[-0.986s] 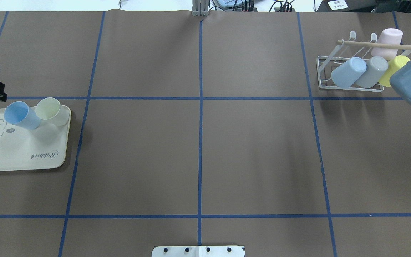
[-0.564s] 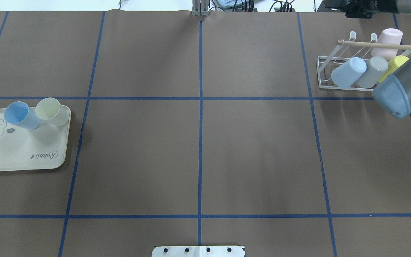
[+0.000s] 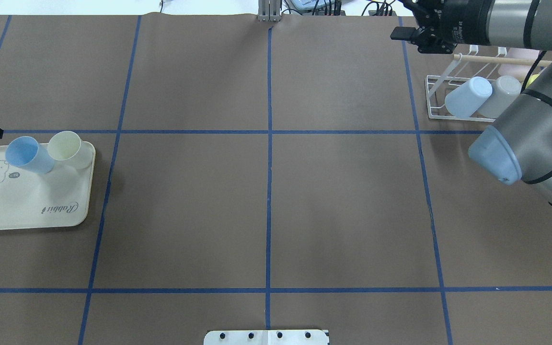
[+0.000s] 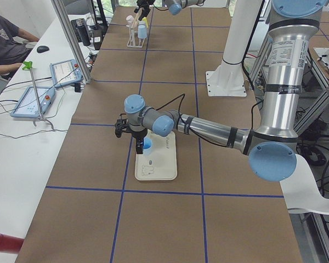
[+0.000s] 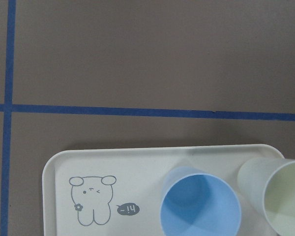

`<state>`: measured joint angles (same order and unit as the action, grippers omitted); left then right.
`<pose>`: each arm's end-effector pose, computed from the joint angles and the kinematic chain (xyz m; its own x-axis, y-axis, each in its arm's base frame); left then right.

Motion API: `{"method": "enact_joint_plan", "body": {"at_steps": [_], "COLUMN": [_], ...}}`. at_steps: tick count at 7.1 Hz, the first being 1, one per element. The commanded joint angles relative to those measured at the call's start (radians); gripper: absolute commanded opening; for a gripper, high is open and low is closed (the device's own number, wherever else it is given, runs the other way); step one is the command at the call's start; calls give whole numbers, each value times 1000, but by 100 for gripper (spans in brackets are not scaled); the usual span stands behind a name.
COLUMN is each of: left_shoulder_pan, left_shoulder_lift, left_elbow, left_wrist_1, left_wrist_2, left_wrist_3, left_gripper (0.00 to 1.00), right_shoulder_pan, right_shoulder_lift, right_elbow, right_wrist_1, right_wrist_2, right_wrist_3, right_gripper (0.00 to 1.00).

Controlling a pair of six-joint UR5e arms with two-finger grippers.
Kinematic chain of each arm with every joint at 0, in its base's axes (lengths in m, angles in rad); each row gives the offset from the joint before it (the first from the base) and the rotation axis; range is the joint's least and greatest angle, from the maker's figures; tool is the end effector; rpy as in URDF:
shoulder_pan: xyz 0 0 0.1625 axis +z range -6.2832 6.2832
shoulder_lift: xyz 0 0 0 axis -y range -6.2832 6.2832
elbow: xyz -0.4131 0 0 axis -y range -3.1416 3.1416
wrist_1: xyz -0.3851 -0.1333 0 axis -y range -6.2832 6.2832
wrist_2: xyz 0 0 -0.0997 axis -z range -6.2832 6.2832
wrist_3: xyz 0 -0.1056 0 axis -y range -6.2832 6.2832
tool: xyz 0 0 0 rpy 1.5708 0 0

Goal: Transfer IKEA cup to right arm and place on rack

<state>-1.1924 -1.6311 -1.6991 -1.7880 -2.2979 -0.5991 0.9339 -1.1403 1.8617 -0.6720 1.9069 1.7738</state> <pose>0.1356 -0.5120 0.5358 0.6847 -0.0521 -0.7270 0.0565 0.9982 -0.0184 -0.2516 -0.5057 0.1791 -0.1423 0.1277 0.9816 -0.5456 0.8173 -0.1854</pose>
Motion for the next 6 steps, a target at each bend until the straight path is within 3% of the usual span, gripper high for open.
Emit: {"method": "enact_joint_plan", "body": {"at_steps": [1, 6], "left_shoulder_pan": [7, 94], "left_shoulder_lift": [-6, -6], "left_elbow": [38, 68], "left_wrist_1": [-54, -86], "left_wrist_2": [5, 52], "left_wrist_3": [-69, -114], "left_gripper": [100, 100], "right_shoulder_pan": [-38, -38], "right_shoulder_lift": [13, 11], "right_elbow": [-1, -2], "right_wrist_1": [0, 0], "right_wrist_2": [-34, -34], "right_wrist_3": [3, 1], "right_gripper": [100, 100]}}
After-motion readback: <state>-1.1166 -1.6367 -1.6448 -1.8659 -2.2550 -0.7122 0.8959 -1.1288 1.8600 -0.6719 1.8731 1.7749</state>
